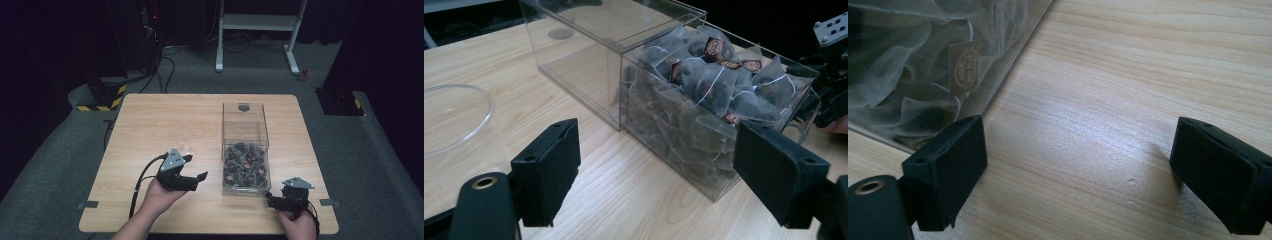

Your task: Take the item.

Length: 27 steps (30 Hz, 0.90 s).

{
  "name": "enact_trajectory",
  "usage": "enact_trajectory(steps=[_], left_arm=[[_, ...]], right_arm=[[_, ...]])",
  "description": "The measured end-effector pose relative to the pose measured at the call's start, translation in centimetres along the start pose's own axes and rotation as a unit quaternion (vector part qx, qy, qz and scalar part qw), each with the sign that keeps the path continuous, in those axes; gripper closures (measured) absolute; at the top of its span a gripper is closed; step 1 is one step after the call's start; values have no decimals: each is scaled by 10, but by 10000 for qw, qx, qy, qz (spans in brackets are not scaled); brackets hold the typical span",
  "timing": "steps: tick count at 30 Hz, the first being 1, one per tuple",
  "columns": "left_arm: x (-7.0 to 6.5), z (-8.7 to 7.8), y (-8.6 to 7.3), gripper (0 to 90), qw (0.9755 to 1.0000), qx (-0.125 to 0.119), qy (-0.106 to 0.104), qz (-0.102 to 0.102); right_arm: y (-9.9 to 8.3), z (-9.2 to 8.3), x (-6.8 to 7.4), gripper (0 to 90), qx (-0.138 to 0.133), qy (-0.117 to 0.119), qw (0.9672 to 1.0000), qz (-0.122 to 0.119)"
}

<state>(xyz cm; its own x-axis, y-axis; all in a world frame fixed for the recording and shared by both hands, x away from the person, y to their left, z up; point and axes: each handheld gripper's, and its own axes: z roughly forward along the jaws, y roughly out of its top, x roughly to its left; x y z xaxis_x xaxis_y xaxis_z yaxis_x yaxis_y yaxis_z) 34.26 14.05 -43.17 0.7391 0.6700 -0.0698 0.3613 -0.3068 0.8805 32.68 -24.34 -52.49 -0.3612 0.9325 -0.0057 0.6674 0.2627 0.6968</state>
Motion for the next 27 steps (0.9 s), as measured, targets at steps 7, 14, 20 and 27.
enact_trajectory(steps=[7,14,20,27], left_arm=[[-5,11,6,194,9999,-48,-102,58],[-9,16,11,195,9998,-99,-186,57],[-13,23,15,196,9996,-96,-258,91],[-15,30,21,201,9993,-85,-337,97]], right_arm=[[0,0,0,80,-10,-16,10000,-1],[-1,-1,0,82,3,-13,10000,-6],[-1,-1,0,82,9,-5,10000,-4],[0,0,0,82,6,1,10000,-12]])
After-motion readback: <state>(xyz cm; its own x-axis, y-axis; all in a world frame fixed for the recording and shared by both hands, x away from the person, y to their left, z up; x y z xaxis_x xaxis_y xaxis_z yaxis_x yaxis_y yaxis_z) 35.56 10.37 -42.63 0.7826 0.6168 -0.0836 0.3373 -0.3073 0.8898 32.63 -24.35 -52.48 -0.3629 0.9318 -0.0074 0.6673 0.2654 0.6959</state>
